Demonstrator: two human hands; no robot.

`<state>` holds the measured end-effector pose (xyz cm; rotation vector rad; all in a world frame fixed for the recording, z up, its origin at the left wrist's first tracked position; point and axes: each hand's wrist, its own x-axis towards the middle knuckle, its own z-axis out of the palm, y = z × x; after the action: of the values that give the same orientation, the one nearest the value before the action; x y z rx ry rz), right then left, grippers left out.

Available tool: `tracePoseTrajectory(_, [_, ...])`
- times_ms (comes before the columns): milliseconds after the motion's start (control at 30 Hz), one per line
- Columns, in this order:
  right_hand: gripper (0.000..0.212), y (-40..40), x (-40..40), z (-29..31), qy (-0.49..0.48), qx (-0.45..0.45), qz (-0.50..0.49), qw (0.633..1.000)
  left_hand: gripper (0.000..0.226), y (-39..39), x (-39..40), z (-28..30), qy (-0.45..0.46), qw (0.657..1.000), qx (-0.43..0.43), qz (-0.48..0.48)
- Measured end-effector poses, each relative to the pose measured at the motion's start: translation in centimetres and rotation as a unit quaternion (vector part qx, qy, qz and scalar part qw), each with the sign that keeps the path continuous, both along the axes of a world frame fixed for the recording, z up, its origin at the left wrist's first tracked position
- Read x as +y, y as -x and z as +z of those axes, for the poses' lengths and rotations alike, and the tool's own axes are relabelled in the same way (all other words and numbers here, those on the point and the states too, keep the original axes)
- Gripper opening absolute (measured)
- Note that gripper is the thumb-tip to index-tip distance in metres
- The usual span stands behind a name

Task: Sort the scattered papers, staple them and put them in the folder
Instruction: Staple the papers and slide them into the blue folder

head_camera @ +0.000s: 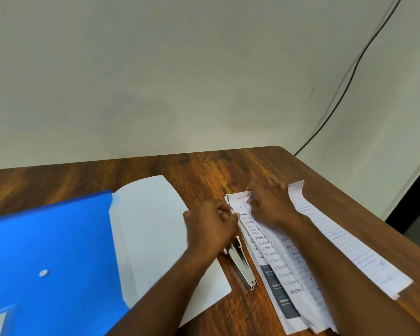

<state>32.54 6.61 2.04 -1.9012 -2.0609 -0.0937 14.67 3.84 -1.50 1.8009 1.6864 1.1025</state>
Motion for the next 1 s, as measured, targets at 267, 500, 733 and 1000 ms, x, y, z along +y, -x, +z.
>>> tracePoseTrajectory(267, [0.031, -0.6, 2.6, 2.4, 0.153, -0.015, 0.013, 0.988, 0.021, 0.3, -0.4, 0.6, -0.010, 1.000, -0.015, -0.010])
tracePoseTrajectory(500, [0.008, -1.7, 1.5, 3.8, 0.156, -0.049, 0.023, 0.986, 0.023, 0.1, -1.7, 1.3, -0.086, 0.995, 0.054, -0.010])
tracePoseTrajectory(733, [0.025, -3.1, -1.5, 6.5, 0.089, 0.027, 0.057, 0.994, 0.029, 0.0, -1.9, 2.0, -0.051, 0.995, 0.079, -0.011])
tracePoseTrajectory(1000, [0.030, -2.9, -4.9, 13.7, -0.051, -0.091, -0.009, 0.994, 0.046, 0.5, -1.2, 3.4, 0.104, 0.988, -0.081, -0.086])
